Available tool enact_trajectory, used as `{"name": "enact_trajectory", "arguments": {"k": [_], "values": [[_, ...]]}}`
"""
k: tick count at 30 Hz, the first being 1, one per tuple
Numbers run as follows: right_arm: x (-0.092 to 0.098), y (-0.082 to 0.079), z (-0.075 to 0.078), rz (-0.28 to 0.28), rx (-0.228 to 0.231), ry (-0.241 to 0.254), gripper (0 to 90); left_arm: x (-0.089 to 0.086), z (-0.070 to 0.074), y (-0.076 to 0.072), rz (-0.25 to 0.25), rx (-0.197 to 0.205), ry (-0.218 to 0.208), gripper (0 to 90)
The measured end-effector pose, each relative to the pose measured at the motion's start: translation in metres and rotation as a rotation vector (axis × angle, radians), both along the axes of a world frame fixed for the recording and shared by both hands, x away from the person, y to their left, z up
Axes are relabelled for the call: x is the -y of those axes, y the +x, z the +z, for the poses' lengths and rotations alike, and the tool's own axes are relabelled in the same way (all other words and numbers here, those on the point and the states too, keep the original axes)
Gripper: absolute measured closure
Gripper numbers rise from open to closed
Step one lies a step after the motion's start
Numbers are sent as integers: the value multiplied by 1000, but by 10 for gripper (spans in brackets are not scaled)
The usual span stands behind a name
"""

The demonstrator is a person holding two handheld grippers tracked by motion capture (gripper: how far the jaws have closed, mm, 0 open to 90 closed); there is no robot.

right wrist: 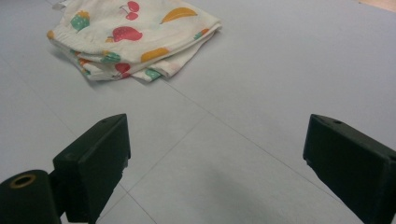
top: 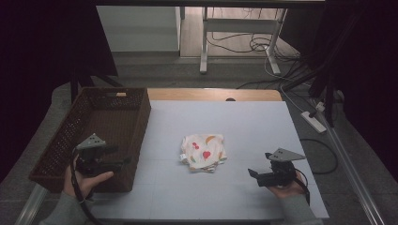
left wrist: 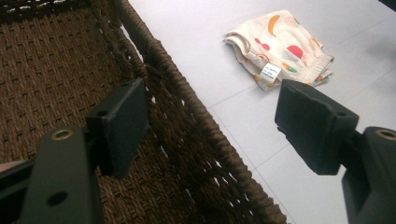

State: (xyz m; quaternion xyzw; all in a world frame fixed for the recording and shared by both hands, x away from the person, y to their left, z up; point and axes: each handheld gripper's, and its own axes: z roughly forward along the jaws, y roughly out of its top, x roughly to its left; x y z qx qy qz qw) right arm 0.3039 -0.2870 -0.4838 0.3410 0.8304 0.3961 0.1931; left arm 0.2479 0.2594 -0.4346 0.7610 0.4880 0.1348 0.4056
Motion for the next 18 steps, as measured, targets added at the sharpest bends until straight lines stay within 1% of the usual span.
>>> {"name": "enact_trajectory", "arguments": {"k": [10,18], "values": [[-1,-1,-1,10,1,1,77,1,0,0,-6,-1,3,258],[0,-1,-1,3,-3,3,78,1,-1,1,-5,0,4,259]]}}
